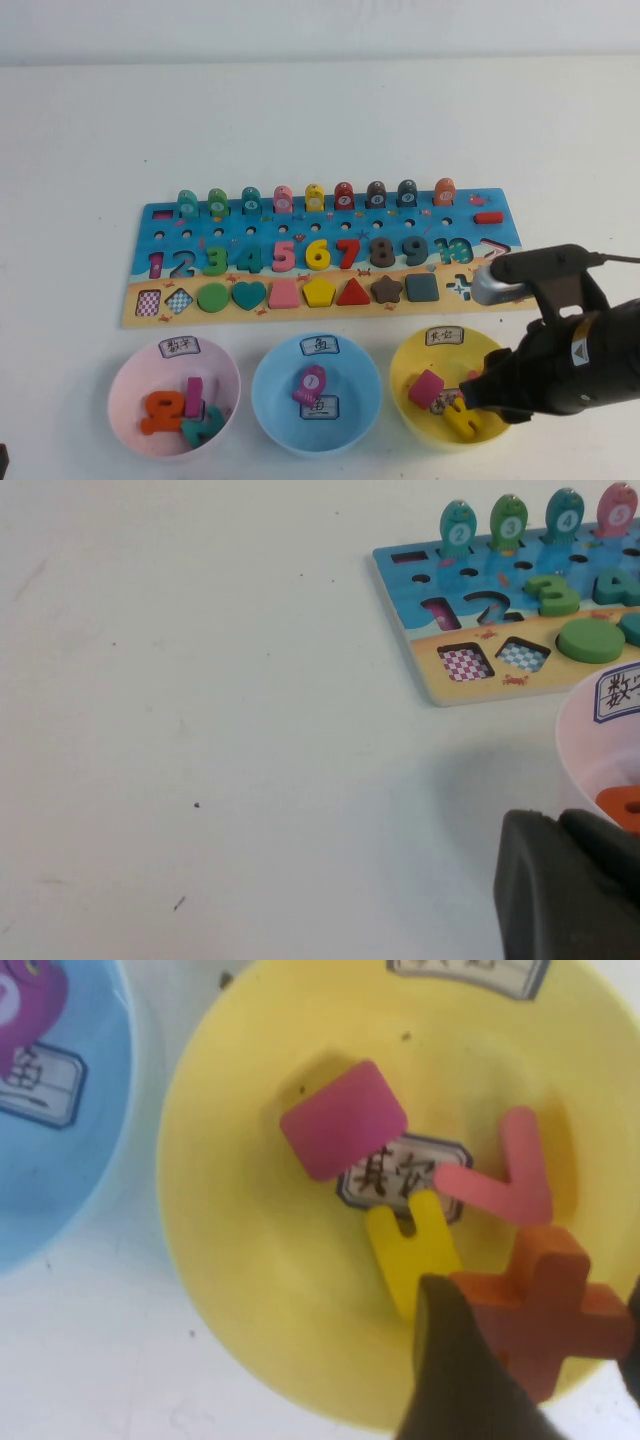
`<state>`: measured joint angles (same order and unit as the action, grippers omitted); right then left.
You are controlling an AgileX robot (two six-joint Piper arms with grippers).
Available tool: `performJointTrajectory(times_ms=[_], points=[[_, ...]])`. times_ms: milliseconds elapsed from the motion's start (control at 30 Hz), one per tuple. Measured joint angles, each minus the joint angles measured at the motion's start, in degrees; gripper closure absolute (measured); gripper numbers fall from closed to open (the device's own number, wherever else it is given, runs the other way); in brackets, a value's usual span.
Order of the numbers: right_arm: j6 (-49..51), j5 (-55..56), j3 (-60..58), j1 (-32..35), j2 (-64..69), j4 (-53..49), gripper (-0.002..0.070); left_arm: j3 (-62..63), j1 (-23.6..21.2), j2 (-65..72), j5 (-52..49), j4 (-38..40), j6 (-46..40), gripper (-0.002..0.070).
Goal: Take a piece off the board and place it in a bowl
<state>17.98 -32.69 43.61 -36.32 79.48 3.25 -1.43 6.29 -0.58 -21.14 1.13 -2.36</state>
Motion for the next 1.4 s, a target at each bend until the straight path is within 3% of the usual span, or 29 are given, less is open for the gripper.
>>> performJointTrajectory(times_ms=[1400], points=[[-5.88, 3.6, 0.1, 0.0, 6.22, 4.48, 0.0379, 0.0, 0.0, 0.0, 0.0, 0.0, 0.0, 0.068]])
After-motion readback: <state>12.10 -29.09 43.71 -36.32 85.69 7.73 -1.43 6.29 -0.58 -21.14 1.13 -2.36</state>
